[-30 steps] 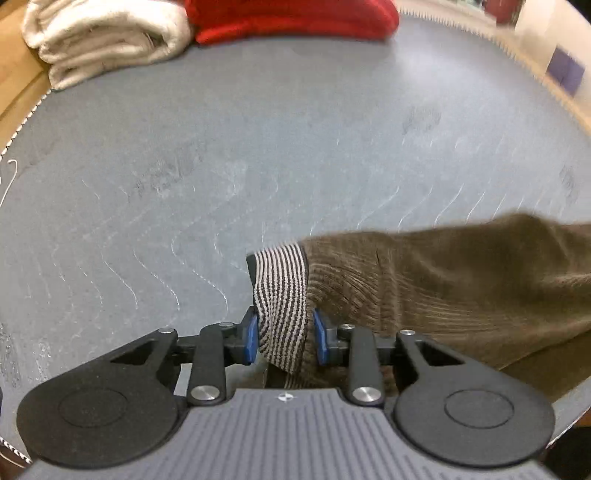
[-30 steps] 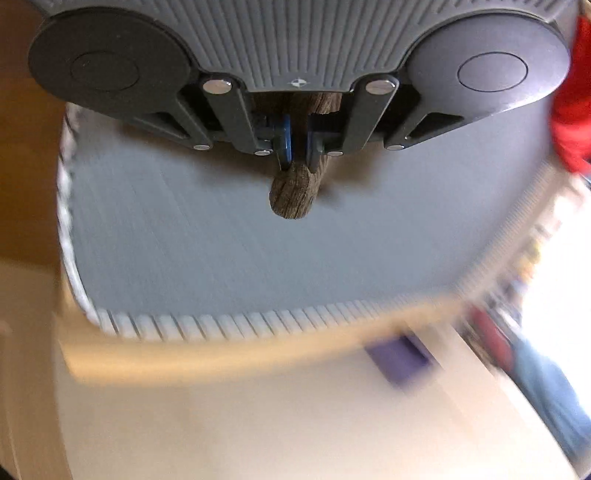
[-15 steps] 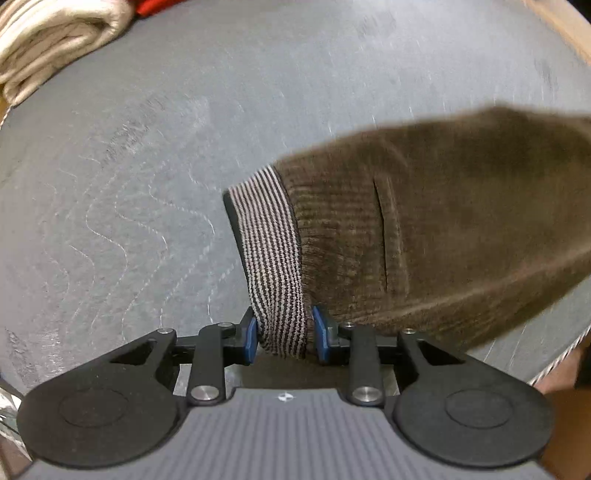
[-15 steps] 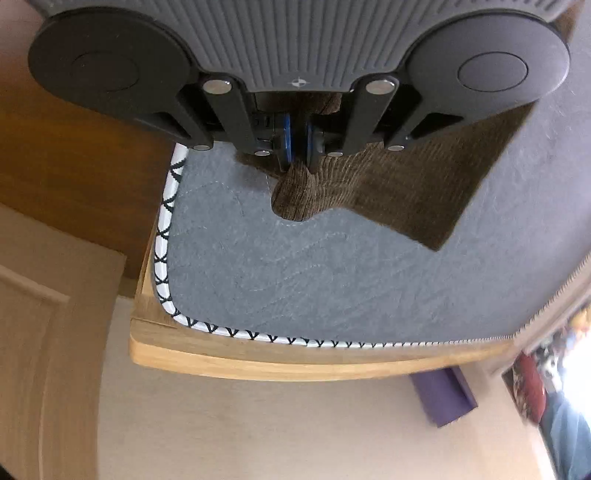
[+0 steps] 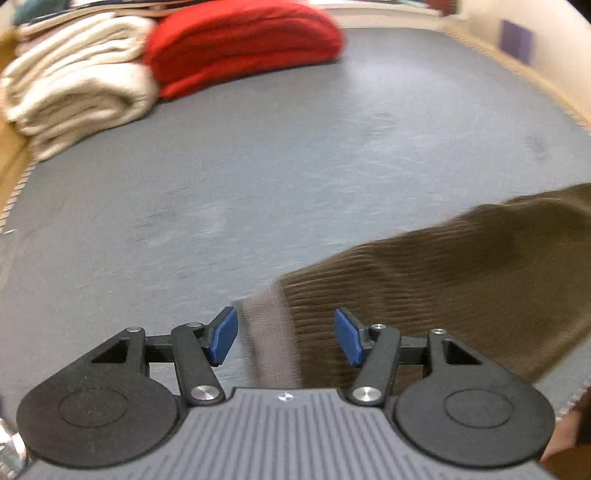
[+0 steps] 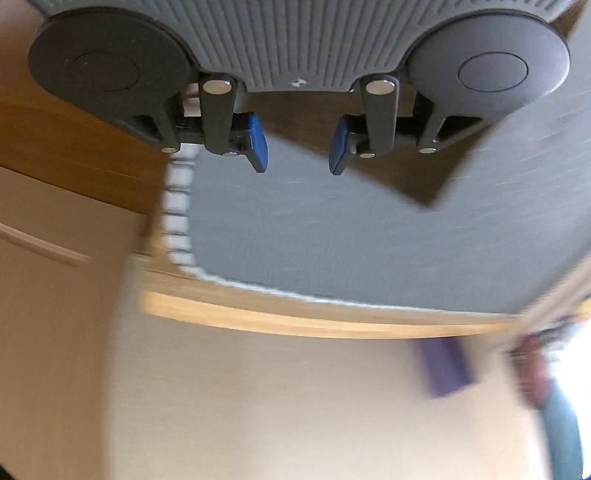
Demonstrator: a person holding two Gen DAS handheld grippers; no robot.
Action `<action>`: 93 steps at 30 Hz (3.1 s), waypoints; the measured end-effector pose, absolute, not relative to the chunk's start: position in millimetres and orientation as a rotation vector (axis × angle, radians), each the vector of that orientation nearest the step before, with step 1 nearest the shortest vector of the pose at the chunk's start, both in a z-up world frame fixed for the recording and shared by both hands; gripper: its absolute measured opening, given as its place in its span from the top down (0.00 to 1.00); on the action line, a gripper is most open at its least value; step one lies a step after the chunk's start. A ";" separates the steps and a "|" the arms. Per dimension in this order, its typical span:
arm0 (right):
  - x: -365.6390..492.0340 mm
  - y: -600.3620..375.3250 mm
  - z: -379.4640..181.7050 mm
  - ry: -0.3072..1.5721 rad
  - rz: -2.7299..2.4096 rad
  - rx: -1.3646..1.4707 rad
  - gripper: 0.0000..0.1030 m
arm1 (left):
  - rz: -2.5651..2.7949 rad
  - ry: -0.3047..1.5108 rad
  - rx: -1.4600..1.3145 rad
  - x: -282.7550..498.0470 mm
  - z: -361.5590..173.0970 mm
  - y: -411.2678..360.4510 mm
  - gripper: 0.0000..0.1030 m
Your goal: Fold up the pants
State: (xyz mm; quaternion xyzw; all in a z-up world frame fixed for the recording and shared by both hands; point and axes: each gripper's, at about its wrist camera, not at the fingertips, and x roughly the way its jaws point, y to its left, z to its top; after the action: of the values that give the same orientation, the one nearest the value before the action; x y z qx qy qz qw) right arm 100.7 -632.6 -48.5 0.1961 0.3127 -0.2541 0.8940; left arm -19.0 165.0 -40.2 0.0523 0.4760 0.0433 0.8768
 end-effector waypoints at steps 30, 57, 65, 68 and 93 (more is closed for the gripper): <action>236.2 -544.3 -113.5 0.863 -0.341 0.616 0.38 | -0.075 1.150 0.181 32.4 -67.3 93.4 0.37; 155.0 -597.5 -49.0 0.596 -0.375 0.570 0.69 | 0.047 1.247 0.163 65.3 -112.3 109.6 0.76; 94.5 -597.3 -58.8 0.806 -0.102 0.598 0.66 | -0.305 1.273 0.078 15.8 -109.9 57.9 0.68; 91.3 -604.1 -84.3 0.940 -0.153 0.624 0.66 | -0.313 1.342 0.187 0.9 -131.5 46.8 0.69; 61.6 -695.0 -112.4 0.735 -0.537 0.888 0.47 | -0.182 1.011 0.004 -8.6 -55.9 22.3 0.34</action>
State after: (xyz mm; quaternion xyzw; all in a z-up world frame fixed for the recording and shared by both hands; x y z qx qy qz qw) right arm 61.6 -695.0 -112.4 0.4149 0.3431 -0.2509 0.8045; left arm -8.6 22.3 -55.9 0.0018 0.4834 -0.0869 0.8711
